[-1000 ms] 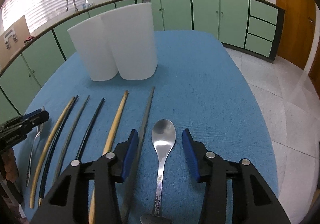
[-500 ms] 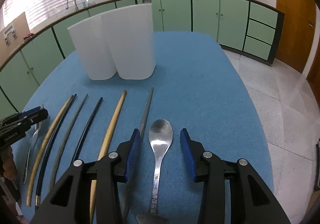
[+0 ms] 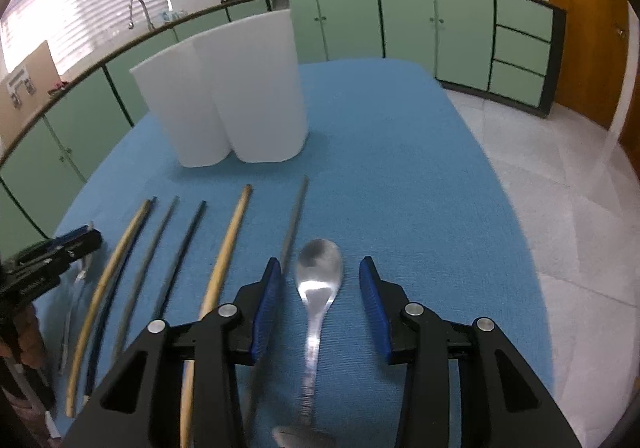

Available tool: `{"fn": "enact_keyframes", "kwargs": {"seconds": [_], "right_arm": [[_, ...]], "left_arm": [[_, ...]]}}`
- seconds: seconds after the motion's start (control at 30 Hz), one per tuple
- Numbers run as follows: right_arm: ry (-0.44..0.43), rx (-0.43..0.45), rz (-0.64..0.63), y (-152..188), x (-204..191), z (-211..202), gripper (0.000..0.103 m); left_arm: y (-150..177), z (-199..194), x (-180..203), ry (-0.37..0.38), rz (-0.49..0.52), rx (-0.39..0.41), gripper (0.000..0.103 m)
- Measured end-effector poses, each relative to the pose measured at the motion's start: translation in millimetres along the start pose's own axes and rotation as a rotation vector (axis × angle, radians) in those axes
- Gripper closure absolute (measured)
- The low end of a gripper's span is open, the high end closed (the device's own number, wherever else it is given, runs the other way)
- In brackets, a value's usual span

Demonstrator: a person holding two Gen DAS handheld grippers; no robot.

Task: Organize utensils
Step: 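Grasp the large silver spoon with the left gripper while the right grasps the decorated spoon, then carry both spoons over the white holder and lower them in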

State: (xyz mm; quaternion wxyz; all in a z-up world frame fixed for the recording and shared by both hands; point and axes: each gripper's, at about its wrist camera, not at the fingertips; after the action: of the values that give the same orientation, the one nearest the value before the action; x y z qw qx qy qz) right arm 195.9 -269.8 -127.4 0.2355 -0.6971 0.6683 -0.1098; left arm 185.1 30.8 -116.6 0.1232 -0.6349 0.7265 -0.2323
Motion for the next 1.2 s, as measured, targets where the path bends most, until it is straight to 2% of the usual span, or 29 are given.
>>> {"fn": "enact_keyframes", "kwargs": {"seconds": [0.17, 0.4, 0.53, 0.7, 0.8, 0.93, 1.2], "right_arm": [[0.051, -0.012, -0.025, 4, -5, 3, 0.062], [0.067, -0.019, -0.043, -3, -12, 7, 0.063], [0.085, -0.021, -0.050, -5, -14, 9, 0.077], [0.090, -0.015, -0.051, -4, -15, 7, 0.077], [0.068, 0.023, -0.038, -1, -13, -3, 0.077], [0.039, 0.119, -0.045, 4, -13, -32, 0.077], [0.006, 0.287, -0.075, 0, -20, -92, 0.077]], "left_arm": [[0, 0, 2, -0.002, 0.005, 0.002, 0.069], [0, 0, 3, -0.005, 0.006, 0.001, 0.069], [0, 0, 3, -0.006, 0.005, 0.002, 0.069], [1, -2, 6, -0.005, 0.007, 0.009, 0.069], [3, -8, 7, 0.000, 0.006, 0.026, 0.069], [3, -23, 7, 0.011, -0.001, 0.084, 0.070], [-1, -68, 16, 0.023, 0.006, 0.266, 0.070]]}}
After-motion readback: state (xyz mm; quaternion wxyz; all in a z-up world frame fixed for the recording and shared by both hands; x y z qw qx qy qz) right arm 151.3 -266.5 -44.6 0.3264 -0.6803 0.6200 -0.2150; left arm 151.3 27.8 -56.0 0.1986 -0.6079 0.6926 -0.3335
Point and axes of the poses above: each gripper's, at about its wrist camera, not at the fingertips, and z roughly the way its jaws point, x to its right, y to its underside, and after that the axes turned 14 degrees about -x, right-handed
